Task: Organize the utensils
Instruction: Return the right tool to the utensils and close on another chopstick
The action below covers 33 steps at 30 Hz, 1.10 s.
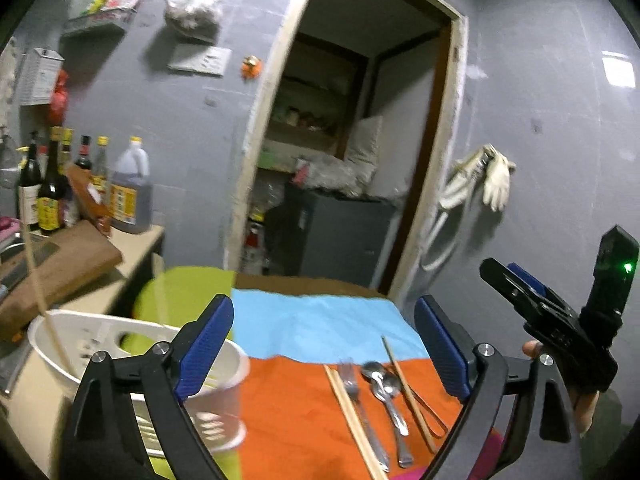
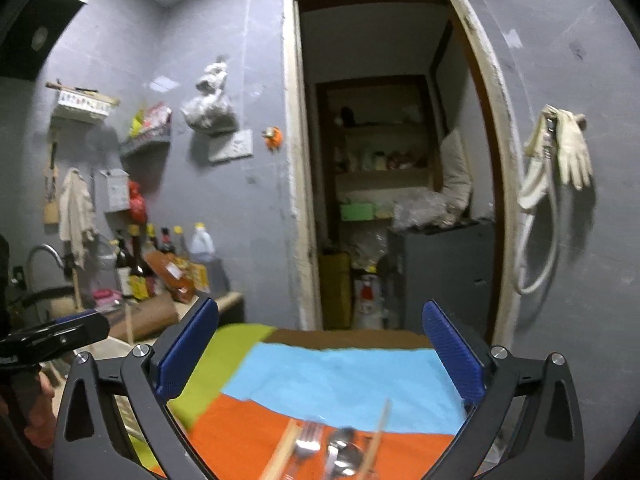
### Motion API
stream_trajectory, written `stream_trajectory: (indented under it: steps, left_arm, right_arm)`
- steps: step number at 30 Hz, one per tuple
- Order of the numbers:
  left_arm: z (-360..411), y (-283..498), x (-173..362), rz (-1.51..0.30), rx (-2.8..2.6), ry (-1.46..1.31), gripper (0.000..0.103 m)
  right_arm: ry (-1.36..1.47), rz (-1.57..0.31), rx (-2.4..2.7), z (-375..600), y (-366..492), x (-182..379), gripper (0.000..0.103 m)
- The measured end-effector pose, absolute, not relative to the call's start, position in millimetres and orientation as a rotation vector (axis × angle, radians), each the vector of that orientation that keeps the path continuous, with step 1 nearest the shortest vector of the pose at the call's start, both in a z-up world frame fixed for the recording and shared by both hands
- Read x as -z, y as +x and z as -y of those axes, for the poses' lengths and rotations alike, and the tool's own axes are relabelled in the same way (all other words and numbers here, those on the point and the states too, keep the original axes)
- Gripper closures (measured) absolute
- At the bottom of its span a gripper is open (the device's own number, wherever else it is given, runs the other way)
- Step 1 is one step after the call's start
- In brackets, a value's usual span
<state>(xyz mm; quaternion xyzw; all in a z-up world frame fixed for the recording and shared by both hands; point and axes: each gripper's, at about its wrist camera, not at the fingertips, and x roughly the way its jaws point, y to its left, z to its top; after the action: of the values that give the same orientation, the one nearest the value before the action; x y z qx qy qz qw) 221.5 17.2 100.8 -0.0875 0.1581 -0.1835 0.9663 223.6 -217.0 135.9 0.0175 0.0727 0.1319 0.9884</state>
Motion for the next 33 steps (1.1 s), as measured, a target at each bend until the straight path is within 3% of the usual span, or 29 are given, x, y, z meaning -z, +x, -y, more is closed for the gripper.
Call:
stream_trajectory:
  steps: [11, 15, 18, 22, 26, 33]
  left_arm:
    - [39.7, 241.5, -58.4, -0.497, 0.405, -0.098, 0.015]
    - [48.7, 250.4, -40.6, -0.558, 0.404, -0.079, 0.015]
    - [54.7, 258.4, -27.8, -0.616, 0.408, -0.068, 0.026]
    - [59.1, 270.7, -8.5, -0.712, 0.42, -0.055, 0.049]
    - [58.7, 286.9, 7.2, -0.807, 0.431, -0.072, 0.069]
    - [54.1, 310.2, 25.8, -0.925, 0.437, -0.115, 0.081]
  right_arm:
    - [0.041, -0.387, -0.189, 261.9, 248.7, -80.4, 0.002]
    - [0.038, -0.485, -0.198, 262.2, 262.6, -62.3, 0.02]
    - [0.047, -0.557, -0.21, 261.5, 272.8, -49.4, 0.033]
    - [0.062, -0.64, -0.233, 258.7, 287.0, -34.3, 0.053]
    - [0.078, -0.7, -0.245, 256.5, 299.4, -25.2, 0.061]
    - [0.103, -0.783, -0.25, 255.5, 319.3, -12.8, 0.075]
